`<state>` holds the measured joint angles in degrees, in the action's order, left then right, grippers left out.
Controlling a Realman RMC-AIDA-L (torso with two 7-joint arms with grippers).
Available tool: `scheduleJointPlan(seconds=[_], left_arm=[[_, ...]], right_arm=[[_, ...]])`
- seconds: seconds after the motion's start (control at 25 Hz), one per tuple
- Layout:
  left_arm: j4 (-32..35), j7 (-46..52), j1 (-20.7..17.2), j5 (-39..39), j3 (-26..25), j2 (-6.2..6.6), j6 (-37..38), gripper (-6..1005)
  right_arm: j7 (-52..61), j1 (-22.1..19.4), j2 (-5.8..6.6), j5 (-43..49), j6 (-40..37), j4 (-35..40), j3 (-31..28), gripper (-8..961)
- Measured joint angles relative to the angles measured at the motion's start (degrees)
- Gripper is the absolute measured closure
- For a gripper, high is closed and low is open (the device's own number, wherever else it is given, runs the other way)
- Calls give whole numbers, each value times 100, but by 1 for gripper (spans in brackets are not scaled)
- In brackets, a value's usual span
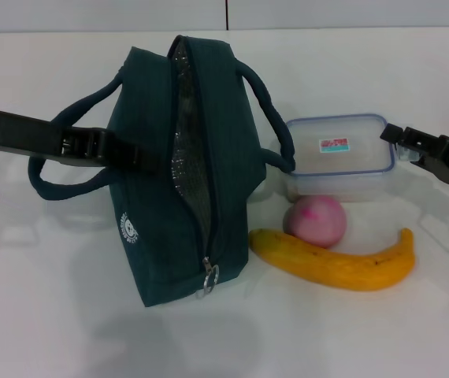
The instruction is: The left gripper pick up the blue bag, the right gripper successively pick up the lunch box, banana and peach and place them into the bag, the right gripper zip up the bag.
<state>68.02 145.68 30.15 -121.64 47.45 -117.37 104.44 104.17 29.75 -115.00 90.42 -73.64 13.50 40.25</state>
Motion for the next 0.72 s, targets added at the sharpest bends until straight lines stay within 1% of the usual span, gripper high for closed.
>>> scheduleJointPlan(seconds=[0.16, 0.36, 0.52, 0.72], left_arm=[[-5, -38, 5, 0, 4, 2, 1, 960], [-15, -40, 58, 0, 34, 5, 4, 960], [-51, -76, 69, 1, 36, 12, 11, 960], [-259, -119, 141, 1, 35, 43, 14, 960]], right_arm=[[85, 1, -11, -49, -79, -12, 13, 503], [214, 5, -24, -51, -107, -30, 45, 559], [251, 35, -28, -61, -122, -176, 4, 623], [296, 19, -33, -107, -191, -191, -6, 704]])
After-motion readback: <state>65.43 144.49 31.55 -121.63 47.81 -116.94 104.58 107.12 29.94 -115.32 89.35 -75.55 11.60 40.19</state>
